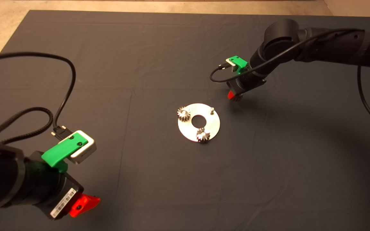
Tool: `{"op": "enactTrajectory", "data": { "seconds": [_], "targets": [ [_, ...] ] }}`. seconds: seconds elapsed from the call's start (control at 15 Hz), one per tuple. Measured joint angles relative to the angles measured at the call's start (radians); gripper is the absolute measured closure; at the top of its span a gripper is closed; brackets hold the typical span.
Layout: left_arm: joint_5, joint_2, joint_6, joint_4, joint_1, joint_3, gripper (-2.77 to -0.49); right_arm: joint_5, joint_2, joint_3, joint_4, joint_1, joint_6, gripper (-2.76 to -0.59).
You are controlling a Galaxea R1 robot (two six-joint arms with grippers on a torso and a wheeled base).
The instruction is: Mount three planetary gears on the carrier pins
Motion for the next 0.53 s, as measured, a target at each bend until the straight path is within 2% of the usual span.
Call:
{"op": "enactTrajectory", "data": {
  "seconds": [0.13, 0.2, 0.4, 0.53],
  "targets": [
    [0.0, -0.002, 0.0, 0.0, 0.0, 0.0, -2.77, 0.026, 0.002, 0.052, 0.031, 0.003, 0.004, -0.97],
    [0.0, -0.002, 0.0, 0.0, 0.0, 0.0, -2.77, 0.032, 0.006, 0.072, 0.041, 0.003, 0.004, -0.97],
    [0.0, -0.002, 0.0, 0.0, 0.0, 0.0, -2.77, 0.033, 0.023, 0.127, 0.041, 0.003, 0.004, -0.97],
    [0.0, -0.002, 0.0, 0.0, 0.0, 0.0, -2.77, 0.039, 0.032, 0.147, 0.045, 0.003, 0.004, -0.97]
  ]
}}
